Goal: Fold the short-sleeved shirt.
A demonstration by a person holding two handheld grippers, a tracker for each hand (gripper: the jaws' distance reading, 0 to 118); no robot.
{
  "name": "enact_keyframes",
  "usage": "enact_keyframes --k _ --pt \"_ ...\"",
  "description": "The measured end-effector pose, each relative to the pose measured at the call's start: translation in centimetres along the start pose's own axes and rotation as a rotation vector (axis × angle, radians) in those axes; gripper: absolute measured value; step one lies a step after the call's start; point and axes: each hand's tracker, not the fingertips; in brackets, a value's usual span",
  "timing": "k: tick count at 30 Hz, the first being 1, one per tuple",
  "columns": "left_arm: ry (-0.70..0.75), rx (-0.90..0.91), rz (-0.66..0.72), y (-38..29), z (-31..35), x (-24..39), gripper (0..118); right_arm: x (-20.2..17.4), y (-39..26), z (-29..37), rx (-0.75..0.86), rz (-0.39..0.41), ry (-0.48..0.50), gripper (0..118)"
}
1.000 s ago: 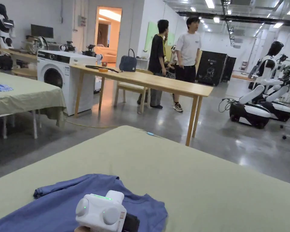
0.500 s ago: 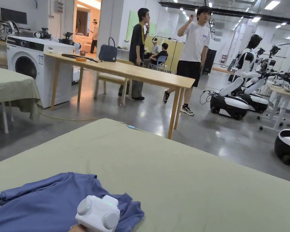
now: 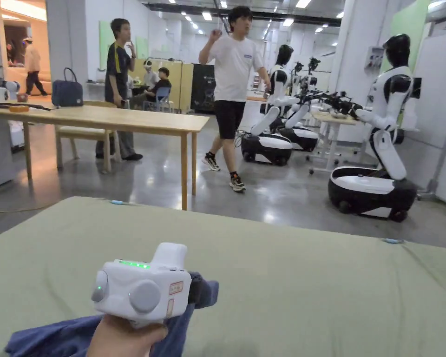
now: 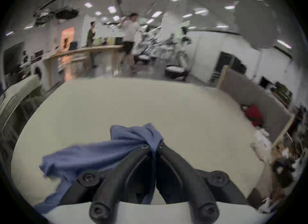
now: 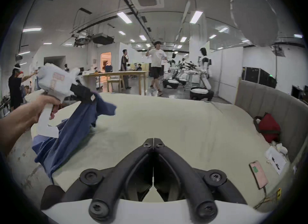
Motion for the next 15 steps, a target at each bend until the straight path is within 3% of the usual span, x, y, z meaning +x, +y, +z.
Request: enact_keyframes --k 5,8,13,15 --pt "-0.204 -0.005 -0.144 0.8 -2.4 13.1 0 4.9 -0.4 2.3 -0.001 -0.044 -0.093 0" --pt "-0.216 -0.105 -0.216 -2.1 -7.8 18.1 0 7.5 -1.2 3.0 -0.017 -0.065 -0.133 0" --pt "-0.172 -0.351 -0.155 -10.5 -19.4 20.7 0 10.6 -2.9 3.4 -0.059 -0.087 -0.177 0" --pt "-0.165 -0.355 -0.145 -13.9 -18.0 23.2 0 11.5 -3.5 3.3 -0.082 -0.099 -0.185 0"
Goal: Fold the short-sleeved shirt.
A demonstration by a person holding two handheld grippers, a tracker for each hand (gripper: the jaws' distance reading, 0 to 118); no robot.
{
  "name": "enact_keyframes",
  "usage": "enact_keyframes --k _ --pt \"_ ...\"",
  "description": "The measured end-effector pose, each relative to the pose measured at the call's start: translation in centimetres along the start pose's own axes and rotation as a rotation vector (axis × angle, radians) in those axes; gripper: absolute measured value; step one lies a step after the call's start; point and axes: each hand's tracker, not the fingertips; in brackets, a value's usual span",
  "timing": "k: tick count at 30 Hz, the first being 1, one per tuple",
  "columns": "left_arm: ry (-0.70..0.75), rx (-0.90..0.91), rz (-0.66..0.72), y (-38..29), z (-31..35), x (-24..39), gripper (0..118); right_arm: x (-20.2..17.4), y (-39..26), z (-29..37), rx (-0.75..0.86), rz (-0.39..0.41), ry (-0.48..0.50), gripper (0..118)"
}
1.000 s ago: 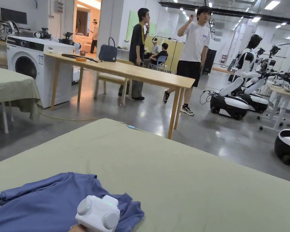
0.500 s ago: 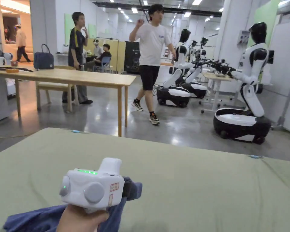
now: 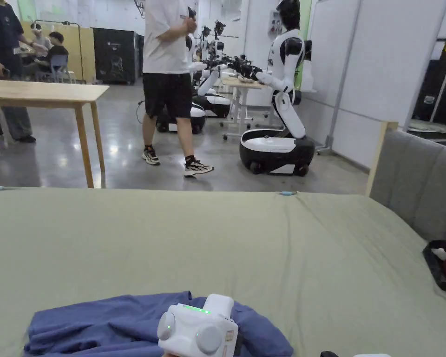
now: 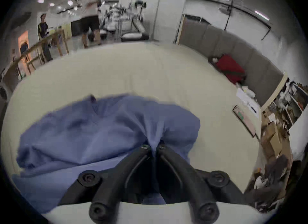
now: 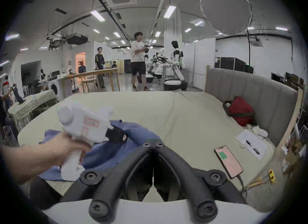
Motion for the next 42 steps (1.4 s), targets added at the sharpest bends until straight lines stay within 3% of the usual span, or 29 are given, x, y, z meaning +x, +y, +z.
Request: enact_keyframes --k 1,2,3,4,5,10,16,17,20,21,22,27,32,33,34,35,36,37,39,42 --pt "0.009 0.009 -0.010 -0.6 -0.3 0.1 7 0.4 -0.1 -0.1 -0.021 -0.006 0.014 0" --pt "0.012 0.003 -0.014 -0.8 0.0 0.0 22 0.6 -0.2 -0.2 -0.028 -0.004 0.022 0" --pt "0.006 0.003 -0.020 -0.7 0.6 -0.3 58 0.6 -0.2 -0.3 -0.030 0.001 0.021 0" --pt "0.000 0.018 -0.042 -1.0 2.0 -0.4 108 0.5 -0.2 -0.3 -0.033 0.018 0.030 0" --pt "0.029 0.075 -0.074 -1.4 4.3 -0.6 118 0.4 -0.1 -0.5 -0.038 0.033 0.041 0" --pt "0.225 0.330 -0.121 -5.3 18.3 -2.4 116 -1.3 0.5 -1.1 -0.029 0.050 0.106 0" --pt "0.473 0.361 0.054 -15.5 28.0 -11.1 115 -4.6 0.0 -2.8 -0.039 0.032 0.178 0" --pt "0.514 0.337 0.102 -16.9 28.6 -12.3 108 -5.1 0.0 -3.0 -0.043 0.014 0.194 0" --pt "0.517 0.307 0.166 -20.1 30.5 -15.0 71 -6.6 -0.2 -3.5 -0.078 -0.008 0.218 0" --pt "0.580 0.232 0.201 -21.1 30.5 -15.9 15 -7.0 -0.3 -3.5 -0.084 -0.011 0.223 0" --pt "0.570 0.245 0.186 -21.5 30.9 -16.9 0 -7.4 -0.3 -3.3 -0.086 -0.013 0.228 0" --pt "0.570 0.177 0.336 -23.5 32.0 -24.3 0 -9.1 -0.8 -2.4 -0.100 0.068 0.227 0" --pt "0.573 0.176 0.396 -21.5 29.7 -31.0 0 -9.3 -1.0 -3.4 -0.133 0.071 0.210 0" --pt "0.605 0.177 0.381 -20.8 29.1 -32.2 11 -9.2 -1.0 -3.6 -0.140 0.067 0.207 0" --pt "0.618 0.181 0.370 -20.2 28.4 -33.7 43 -9.0 -1.0 -4.0 -0.147 0.066 0.198 0" --pt "0.624 0.173 0.361 -19.7 27.7 -34.5 91 -8.9 -1.0 -4.3 -0.155 0.070 0.189 0" --pt "0.634 0.125 0.360 -19.1 26.7 -36.0 118 -8.8 -1.0 -4.6 -0.163 0.076 0.181 0" --pt "0.652 0.243 0.321 -17.9 26.6 -37.4 116 -8.6 -1.0 -5.0 -0.168 0.079 0.173 0" --pt "0.679 0.081 0.352 -17.6 25.6 -37.0 117 -8.0 -0.9 -5.9 -0.182 0.075 0.145 0" --pt "0.677 0.050 0.361 -16.4 24.0 -38.6 116 -6.7 -0.7 -7.6 -0.208 0.071 0.102 0"
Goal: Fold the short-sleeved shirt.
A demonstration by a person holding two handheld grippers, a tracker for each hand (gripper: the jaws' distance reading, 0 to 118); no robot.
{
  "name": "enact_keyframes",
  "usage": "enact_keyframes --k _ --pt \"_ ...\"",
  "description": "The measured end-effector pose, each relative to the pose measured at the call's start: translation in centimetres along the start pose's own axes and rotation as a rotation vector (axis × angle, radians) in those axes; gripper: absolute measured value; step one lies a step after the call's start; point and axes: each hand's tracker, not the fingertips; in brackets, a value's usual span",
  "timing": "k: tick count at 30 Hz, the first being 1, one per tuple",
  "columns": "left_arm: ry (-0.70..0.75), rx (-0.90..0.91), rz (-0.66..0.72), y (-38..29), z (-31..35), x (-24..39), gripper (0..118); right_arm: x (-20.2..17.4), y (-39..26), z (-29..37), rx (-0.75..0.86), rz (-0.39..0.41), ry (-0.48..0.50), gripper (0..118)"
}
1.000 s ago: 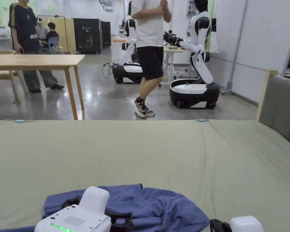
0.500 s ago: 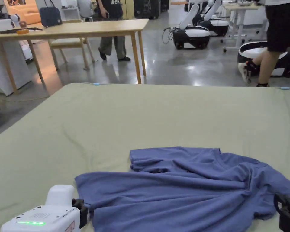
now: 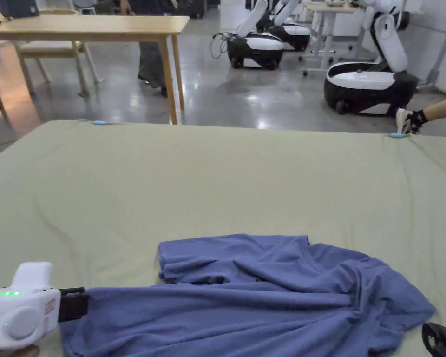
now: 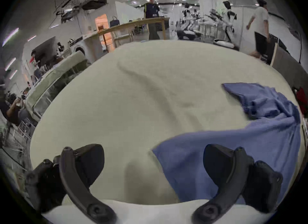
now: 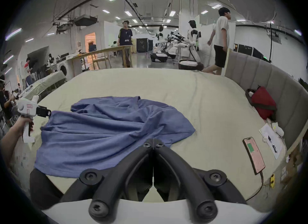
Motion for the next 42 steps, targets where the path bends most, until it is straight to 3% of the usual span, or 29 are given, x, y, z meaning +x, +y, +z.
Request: enact_keyframes --k 2,4,5,7,8,9,10,12,13,20,21,22,23,24,25,26,29,34,39,42 --pt "0.008 -0.050 -0.013 0.0 -0.3 1.4 105 1.2 0.2 -1.2 -0.029 0.008 -0.040 0" --pt "-0.072 -0.143 -0.022 0.1 0.1 2.3 71 2.9 0.2 -2.6 -0.047 0.011 -0.071 0" --pt "-0.094 -0.111 -0.005 0.2 -0.5 2.1 43 3.8 0.2 -3.4 -0.057 0.008 -0.091 0" --pt "-0.105 -0.055 -0.091 0.6 2.0 3.1 12 5.6 0.4 -5.0 -0.059 -0.001 -0.109 1" --pt "-0.090 0.000 -0.099 0.7 3.4 3.7 0 6.7 0.5 -5.9 -0.059 -0.015 -0.112 1" --pt "-0.076 -0.016 -0.075 0.3 3.0 3.6 0 7.6 0.7 -6.8 -0.058 -0.037 -0.088 5" --pt "-0.081 -0.012 -0.094 0.4 4.0 3.8 0 8.6 0.9 -8.1 -0.080 -0.064 -0.041 28" --pt "-0.075 0.021 -0.091 0.7 5.7 4.1 0 9.8 1.3 -10.9 -0.151 -0.097 -0.032 103" --pt "-0.097 0.018 -0.085 0.9 5.5 3.5 0 10.2 1.5 -12.0 -0.131 -0.086 -0.042 118" --pt "-0.075 0.021 -0.076 1.1 6.5 4.5 0 10.0 0.7 -19.8 -0.248 0.062 -0.043 114" --pt "-0.064 0.014 -0.072 0.9 6.7 4.8 0 9.7 0.6 -20.4 -0.302 0.077 -0.020 102" --pt "-0.055 0.005 -0.065 0.9 6.5 4.9 0 9.1 0.4 -20.7 -0.341 0.092 0.031 79" --pt "-0.053 -0.002 -0.065 0.9 6.3 5.0 0 8.5 0.6 -19.9 -0.288 0.109 -0.024 75" --pt "-0.048 -0.010 -0.069 0.9 6.1 5.1 0 8.1 1.0 -19.1 -0.273 0.126 -0.002 60" --pt "-0.041 -0.014 -0.079 0.7 6.3 5.2 0 8.0 1.2 -18.7 -0.295 0.087 0.075 26" --pt "-0.037 -0.013 -0.083 0.8 6.2 5.4 0 8.1 1.3 -18.6 -0.307 0.047 0.091 11" --pt "-0.022 0.016 -0.088 1.5 6.9 5.6 0 8.7 2.0 -17.1 -0.317 -0.040 0.097 11" --pt "0.031 0.159 -0.123 5.6 11.8 4.9 0 9.8 8.3 -10.5 -0.102 -0.075 0.113 11" --pt "0.118 0.331 -0.162 11.8 18.1 3.3 0 9.7 18.0 -3.6 0.067 0.078 0.086 11" --pt "0.134 0.427 -0.119 15.9 21.3 1.4 0 9.6 23.9 0.4 0.207 0.108 0.046 11"
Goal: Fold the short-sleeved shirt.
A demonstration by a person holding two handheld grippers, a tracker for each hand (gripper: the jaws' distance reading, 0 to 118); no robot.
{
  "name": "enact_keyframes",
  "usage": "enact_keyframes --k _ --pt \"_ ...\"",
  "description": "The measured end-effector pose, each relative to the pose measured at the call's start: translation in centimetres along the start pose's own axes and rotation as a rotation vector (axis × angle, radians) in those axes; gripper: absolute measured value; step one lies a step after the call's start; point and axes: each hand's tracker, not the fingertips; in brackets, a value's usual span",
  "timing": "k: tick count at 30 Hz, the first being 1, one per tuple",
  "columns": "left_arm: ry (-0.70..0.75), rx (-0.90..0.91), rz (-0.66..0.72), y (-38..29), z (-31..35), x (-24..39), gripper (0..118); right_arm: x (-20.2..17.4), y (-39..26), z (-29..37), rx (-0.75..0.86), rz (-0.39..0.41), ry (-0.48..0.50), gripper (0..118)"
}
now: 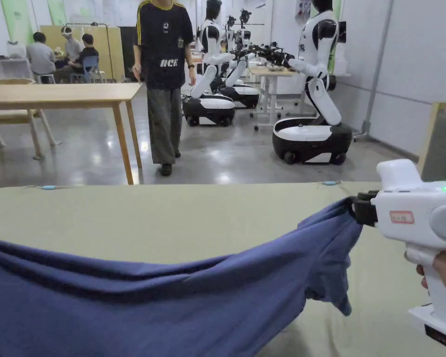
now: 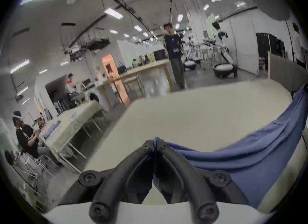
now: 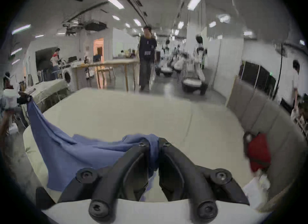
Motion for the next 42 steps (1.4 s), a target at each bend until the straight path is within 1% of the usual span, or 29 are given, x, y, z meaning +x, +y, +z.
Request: enact_keyframes --k 2,4,5,8,9,10,12,15,20,24,26,27,28,30,31,32,33,35,39,42 --pt "0.023 0.050 0.035 3.2 -0.2 -2.1 0 0.2 4.5 1.9 0.088 0.020 -0.037 11" --pt "0.044 0.087 0.077 6.1 -1.3 -4.2 0 0.8 8.4 3.2 0.163 0.010 -0.083 11" --pt "0.031 0.104 0.104 7.7 -1.4 -4.9 0 1.3 10.3 3.7 0.200 -0.004 -0.104 10" --pt "0.010 0.165 0.176 11.8 -2.3 -6.1 0 1.9 15.0 4.8 0.284 0.002 -0.169 11" --pt "0.020 0.186 0.166 12.9 -2.6 -6.2 0 2.1 16.2 5.0 0.307 -0.004 -0.181 11" --pt "0.025 0.223 0.150 14.1 -2.9 -6.3 0 2.3 17.3 4.6 0.309 -0.014 -0.184 11" --pt "0.021 0.235 0.162 16.0 -4.3 -6.1 0 2.7 19.0 4.2 0.316 -0.036 -0.192 11" --pt "0.025 0.255 0.176 17.6 -5.9 -4.9 0 2.9 19.7 2.5 0.320 -0.055 -0.217 11" --pt "0.017 0.228 0.192 16.4 -9.7 -2.6 0 2.7 17.2 -1.7 0.300 -0.039 -0.252 11" --pt "0.001 0.162 0.193 11.8 -13.3 -0.4 0 2.6 12.3 -5.7 0.244 -0.041 -0.262 11" --pt "0.018 0.123 0.165 8.5 -15.2 1.4 0 2.6 9.1 -8.2 0.187 -0.013 -0.272 11" --pt "0.021 0.123 0.156 7.3 -14.1 3.0 0 2.5 7.8 -9.1 0.170 -0.012 -0.277 11" --pt "0.018 0.113 0.155 5.9 -14.6 3.7 0 2.4 6.3 -9.9 0.166 -0.021 -0.278 11" --pt "0.010 0.098 0.176 4.2 -14.8 4.5 0 2.8 4.3 -10.7 0.144 -0.068 -0.271 11" --pt "0.007 0.088 0.181 3.8 -13.8 5.3 0 3.1 3.4 -11.1 0.119 -0.102 -0.255 11" --pt "0.006 0.071 0.168 3.2 -13.6 5.7 0 3.3 2.6 -11.2 0.101 -0.113 -0.247 11" --pt "0.003 0.058 0.155 2.7 -13.2 6.1 0 3.4 2.1 -11.1 0.093 -0.092 -0.256 11" --pt "-0.011 0.052 0.155 2.2 -11.6 6.3 0 3.7 0.9 -10.1 0.090 -0.078 -0.263 11" --pt "-0.062 0.023 0.178 0.4 -7.6 6.0 0 5.1 -1.0 -6.7 0.078 -0.106 -0.243 11" --pt "-0.127 -0.011 0.191 -2.2 -3.5 5.6 0 5.3 -3.5 -3.1 0.054 -0.084 -0.218 11"
